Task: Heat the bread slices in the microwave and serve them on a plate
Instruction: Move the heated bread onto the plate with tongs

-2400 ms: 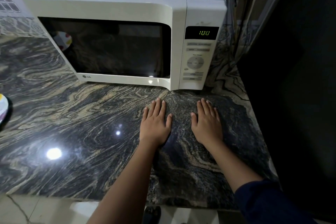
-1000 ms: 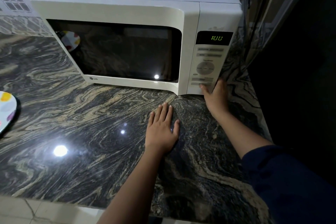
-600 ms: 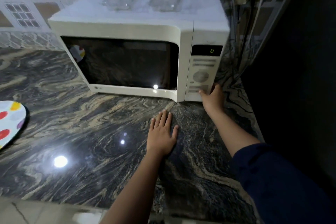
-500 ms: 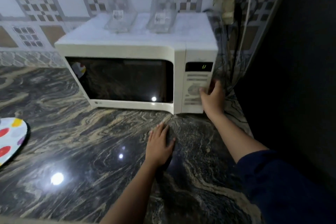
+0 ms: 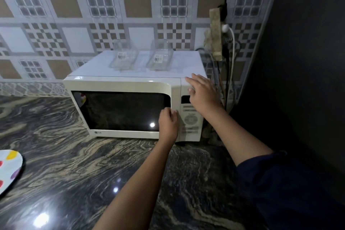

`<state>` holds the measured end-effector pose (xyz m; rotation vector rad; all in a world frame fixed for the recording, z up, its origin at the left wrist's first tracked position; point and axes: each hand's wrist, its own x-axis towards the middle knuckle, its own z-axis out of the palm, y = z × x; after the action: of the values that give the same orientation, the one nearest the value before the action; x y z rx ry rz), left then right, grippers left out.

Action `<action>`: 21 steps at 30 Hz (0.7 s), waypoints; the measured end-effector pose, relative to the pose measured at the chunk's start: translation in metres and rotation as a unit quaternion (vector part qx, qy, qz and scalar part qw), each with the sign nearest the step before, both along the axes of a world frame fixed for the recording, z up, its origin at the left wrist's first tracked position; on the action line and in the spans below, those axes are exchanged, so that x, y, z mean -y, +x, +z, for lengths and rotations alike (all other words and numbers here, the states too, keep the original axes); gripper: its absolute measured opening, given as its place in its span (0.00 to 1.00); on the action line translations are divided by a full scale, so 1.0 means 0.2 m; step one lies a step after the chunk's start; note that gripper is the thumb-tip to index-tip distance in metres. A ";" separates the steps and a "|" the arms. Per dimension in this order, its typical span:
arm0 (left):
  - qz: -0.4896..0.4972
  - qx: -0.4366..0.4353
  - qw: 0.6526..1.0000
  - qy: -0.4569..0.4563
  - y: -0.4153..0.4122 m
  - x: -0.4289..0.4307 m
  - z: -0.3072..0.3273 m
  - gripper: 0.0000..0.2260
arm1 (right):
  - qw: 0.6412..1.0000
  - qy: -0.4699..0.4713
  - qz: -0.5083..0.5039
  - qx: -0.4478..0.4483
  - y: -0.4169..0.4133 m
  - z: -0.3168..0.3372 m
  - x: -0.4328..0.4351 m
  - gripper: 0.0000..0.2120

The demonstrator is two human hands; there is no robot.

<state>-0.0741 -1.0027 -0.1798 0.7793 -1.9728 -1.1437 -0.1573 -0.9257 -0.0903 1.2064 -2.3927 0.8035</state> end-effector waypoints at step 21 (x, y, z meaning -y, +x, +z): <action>-0.042 0.072 0.996 -0.032 0.32 -0.07 0.00 0.12 | 0.991 -0.076 0.025 0.108 0.08 -0.01 -0.02 0.17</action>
<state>-0.0093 -0.9894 -0.1803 0.7712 -2.1674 -1.0939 -0.1419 -0.9212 -0.0930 1.1763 -2.4224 1.1635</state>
